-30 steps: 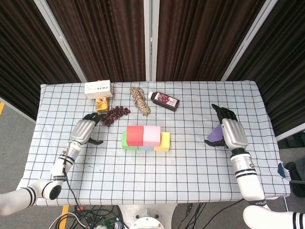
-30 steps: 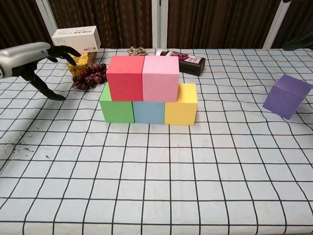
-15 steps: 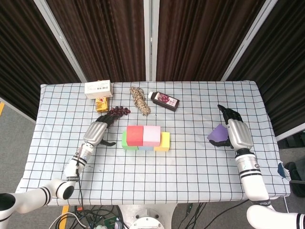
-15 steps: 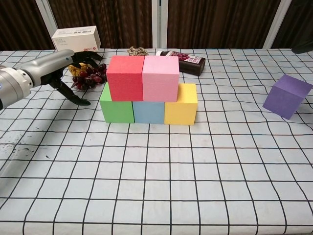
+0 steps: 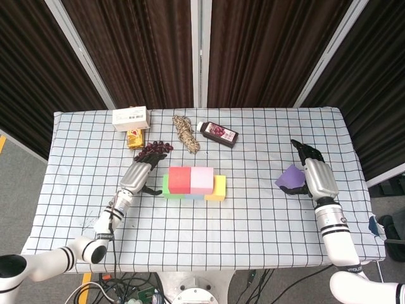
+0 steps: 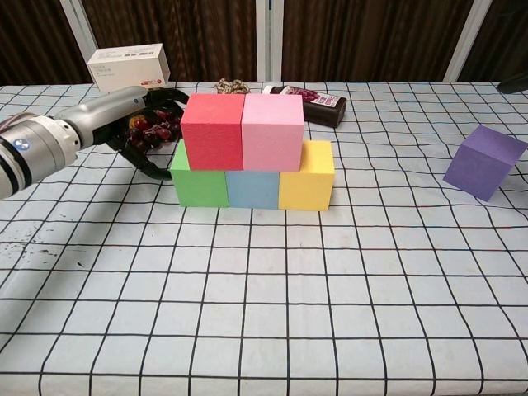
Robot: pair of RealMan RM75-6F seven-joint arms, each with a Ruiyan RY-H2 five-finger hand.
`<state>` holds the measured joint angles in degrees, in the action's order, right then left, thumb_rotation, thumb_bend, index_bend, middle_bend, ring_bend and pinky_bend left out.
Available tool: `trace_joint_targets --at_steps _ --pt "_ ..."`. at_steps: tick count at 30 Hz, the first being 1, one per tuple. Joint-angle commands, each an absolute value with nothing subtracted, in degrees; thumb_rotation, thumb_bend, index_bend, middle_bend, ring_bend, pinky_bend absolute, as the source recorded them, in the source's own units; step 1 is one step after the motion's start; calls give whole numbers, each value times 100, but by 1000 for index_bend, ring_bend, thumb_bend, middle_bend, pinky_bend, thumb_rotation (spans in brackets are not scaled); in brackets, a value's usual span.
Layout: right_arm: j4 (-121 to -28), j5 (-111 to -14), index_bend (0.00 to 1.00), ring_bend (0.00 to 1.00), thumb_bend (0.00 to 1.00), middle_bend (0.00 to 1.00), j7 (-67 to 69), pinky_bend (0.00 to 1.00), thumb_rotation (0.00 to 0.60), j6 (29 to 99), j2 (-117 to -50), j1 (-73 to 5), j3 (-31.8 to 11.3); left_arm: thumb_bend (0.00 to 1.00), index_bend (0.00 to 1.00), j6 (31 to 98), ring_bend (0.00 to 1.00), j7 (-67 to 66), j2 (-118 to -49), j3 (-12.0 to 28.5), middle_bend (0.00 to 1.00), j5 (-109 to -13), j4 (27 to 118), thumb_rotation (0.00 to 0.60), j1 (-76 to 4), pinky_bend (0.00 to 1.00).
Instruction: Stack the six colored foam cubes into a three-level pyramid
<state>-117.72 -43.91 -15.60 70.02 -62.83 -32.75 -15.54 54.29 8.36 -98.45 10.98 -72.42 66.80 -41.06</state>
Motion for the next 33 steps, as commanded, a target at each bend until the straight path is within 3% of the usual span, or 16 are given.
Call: trace_joint_targets --at_steps 1,25,33 --pt "-11757 -4387 0 1 0 95 -1551 0 600 6983 -6285 -3273 -1551 0 101 5431 83 816 -9867 1110 147 -7250 6688 600 -4120 131" --pt "-11774 -4413 0 1 0 95 -1544 0 600 6948 -6271 -3261 -1547 0 101 5465 83 620 -9782 1141 145 -7222 6803 600 -4089 130" --pt "-11769 -4384 0 1 0 95 -1600 0 600 6954 -6196 -3275 -1571 0 101 5684 71 288 -9271 1003 121 -7238 7149 600 -3832 130"
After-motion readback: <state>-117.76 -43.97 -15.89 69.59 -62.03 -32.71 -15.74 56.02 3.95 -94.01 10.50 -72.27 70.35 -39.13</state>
